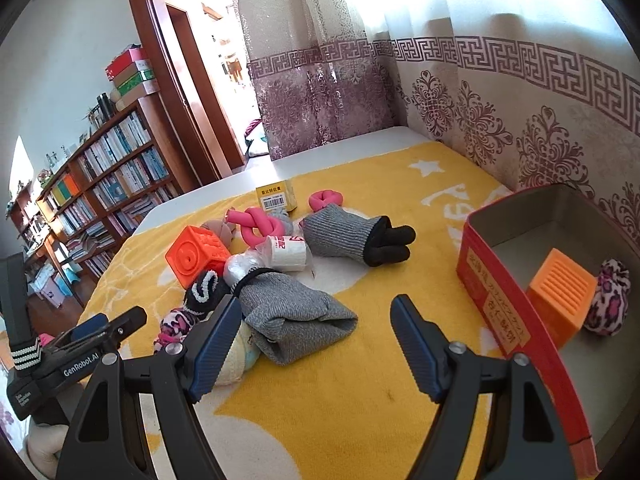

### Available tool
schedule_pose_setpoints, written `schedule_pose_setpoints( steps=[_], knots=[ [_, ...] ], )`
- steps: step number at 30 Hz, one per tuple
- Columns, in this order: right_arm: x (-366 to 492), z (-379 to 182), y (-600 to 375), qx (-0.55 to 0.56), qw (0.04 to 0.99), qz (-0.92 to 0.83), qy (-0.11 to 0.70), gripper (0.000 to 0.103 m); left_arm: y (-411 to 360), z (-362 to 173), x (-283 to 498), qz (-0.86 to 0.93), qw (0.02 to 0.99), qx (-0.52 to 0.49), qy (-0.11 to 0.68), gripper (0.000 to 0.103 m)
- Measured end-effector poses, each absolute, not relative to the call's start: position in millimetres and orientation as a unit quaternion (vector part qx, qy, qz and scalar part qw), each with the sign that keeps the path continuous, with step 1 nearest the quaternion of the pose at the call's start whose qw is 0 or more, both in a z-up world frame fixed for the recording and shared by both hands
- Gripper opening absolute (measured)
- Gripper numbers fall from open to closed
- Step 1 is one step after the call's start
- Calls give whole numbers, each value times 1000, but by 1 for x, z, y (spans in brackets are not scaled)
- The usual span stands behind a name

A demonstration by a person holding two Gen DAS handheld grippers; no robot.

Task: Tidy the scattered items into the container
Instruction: 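Grasp the leopard-print plush with pink strap using the left tool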

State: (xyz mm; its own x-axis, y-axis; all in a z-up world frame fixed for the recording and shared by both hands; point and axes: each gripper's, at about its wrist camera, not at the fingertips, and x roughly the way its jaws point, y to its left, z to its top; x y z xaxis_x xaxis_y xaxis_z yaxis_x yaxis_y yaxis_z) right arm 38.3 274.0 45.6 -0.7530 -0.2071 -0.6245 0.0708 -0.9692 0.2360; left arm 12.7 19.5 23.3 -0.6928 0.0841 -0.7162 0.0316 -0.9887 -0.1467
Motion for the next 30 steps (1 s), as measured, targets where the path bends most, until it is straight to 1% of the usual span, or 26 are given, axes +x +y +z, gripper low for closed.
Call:
schedule_pose_setpoints(
  steps=[10, 14, 16, 22, 30],
  knots=[
    [18, 15, 277, 366, 85, -918, -127, 80, 37, -16, -8, 882, 62, -463, -63, 96],
    [15, 9, 279, 367, 90, -917, -131, 80, 49, -18, -11, 881, 55, -470, -35, 98],
    [16, 11, 279, 363, 91, -919, -128, 80, 48, -20, -14, 879, 57, -472, -38, 102],
    [19, 12, 274, 355, 96, -924, -106, 80, 56, -23, -22, 875, 32, -483, -7, 102],
    [17, 8, 275, 365, 108, -917, -120, 80, 55, -23, -24, 876, 24, -481, -14, 102]
  ],
)
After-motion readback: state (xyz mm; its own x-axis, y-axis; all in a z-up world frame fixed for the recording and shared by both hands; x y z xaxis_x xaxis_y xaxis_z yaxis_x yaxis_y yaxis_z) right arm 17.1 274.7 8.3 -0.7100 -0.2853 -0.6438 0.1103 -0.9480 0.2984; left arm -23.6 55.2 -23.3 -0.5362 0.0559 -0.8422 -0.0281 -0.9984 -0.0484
